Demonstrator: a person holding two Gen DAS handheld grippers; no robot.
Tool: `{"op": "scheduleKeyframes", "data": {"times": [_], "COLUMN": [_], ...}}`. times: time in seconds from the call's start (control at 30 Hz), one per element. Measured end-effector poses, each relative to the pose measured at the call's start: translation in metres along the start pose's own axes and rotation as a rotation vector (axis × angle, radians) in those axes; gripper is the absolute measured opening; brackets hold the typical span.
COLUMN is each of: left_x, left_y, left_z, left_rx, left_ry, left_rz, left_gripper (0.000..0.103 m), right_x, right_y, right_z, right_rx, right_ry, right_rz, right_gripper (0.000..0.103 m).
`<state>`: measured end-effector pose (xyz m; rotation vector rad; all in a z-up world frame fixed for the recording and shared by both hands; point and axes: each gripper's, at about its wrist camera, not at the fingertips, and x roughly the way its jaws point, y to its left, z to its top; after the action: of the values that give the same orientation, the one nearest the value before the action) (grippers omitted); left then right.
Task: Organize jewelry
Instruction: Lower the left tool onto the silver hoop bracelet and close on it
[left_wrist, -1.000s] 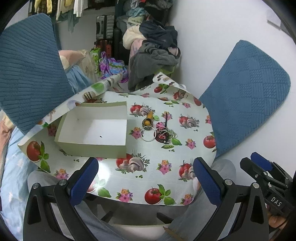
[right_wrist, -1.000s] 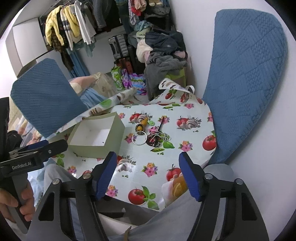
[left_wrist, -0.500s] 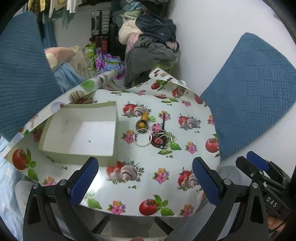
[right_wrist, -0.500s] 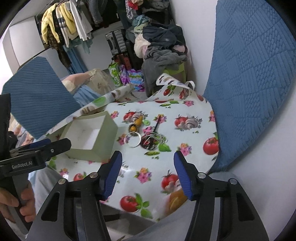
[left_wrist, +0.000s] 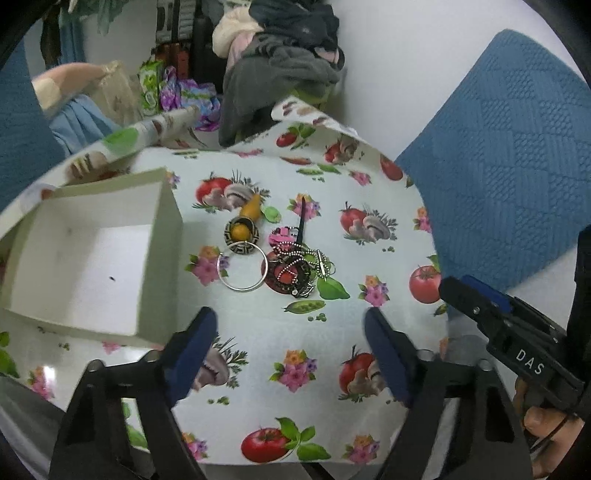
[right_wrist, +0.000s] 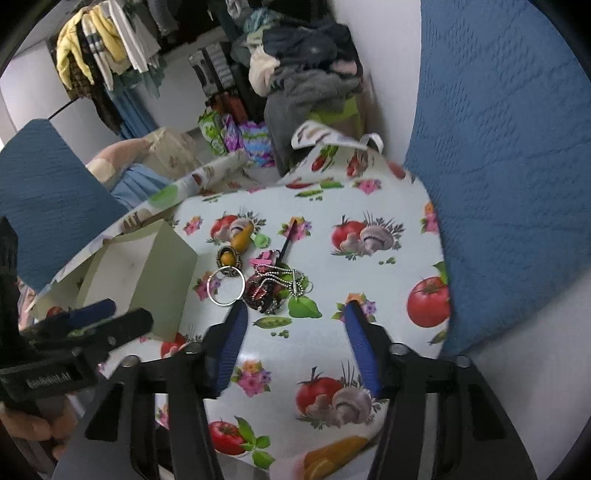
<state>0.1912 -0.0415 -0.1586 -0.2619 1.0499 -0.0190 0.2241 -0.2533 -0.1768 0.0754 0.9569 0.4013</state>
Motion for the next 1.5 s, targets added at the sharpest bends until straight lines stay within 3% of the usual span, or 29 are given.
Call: {"op": "scheduleKeyframes", "data": {"times": [0.13, 0.57, 0.73, 0.97, 1.03, 1.17, 1.3, 1.4, 1.5], "left_x": [0.029, 0.106, 0.135, 0.147, 0.151, 0.155, 0.159, 0.160, 0.162], "left_y": [0.001, 0.018, 0.025, 0.027, 0.028, 0.032, 0.034, 0.035, 0.037], "left_z": [0.009, 0.025, 0.025, 0.023, 0.024, 0.026, 0.028, 0.029, 0.031], "left_rx": [-0.014, -0.031, -0.034, -0.044, -0.041, -0.041, -0.042, -0.041, -0.044], "left_ry": [0.033, 0.141, 0.178, 0.165, 0.163, 0.163, 0.159, 0.151, 0.149], "left_rz": [0.005, 0.031, 0.032, 0.033, 0.034, 0.040, 0.042, 0.046, 0.037], "left_gripper": [0.070, 0.052, 0.041, 0.037, 0.030, 0.030, 0.030, 0.030, 0.030], "right_x": [0.032, 0.123, 0.152, 0.184, 0.191, 0.199, 0.206, 0.208, 0.205], "right_y": [-0.007, -0.011, -0.011, -0.004, -0.001, 0.001, 0.004, 0.003, 0.001], "right_z": [0.009, 0.022, 0.024, 0.023, 0.021, 0.017, 0.016, 0.018, 0.019], "right_rx": [-0.005, -0.032, -0.054, -0.096, -0.118, -0.139, -0.177, -0.174, -0.169], "right_ry": [0.052, 0.183, 0.220, 0.254, 0.263, 0.265, 0.264, 0.269, 0.264], "right_rz": [0.037, 0.082, 0.092, 0.108, 0.103, 0.109, 0.060, 0.058, 0.052], "right_gripper": [0.032, 0.030, 0.027, 0.023, 0.016, 0.014, 0.013, 0.005, 0.003]}}
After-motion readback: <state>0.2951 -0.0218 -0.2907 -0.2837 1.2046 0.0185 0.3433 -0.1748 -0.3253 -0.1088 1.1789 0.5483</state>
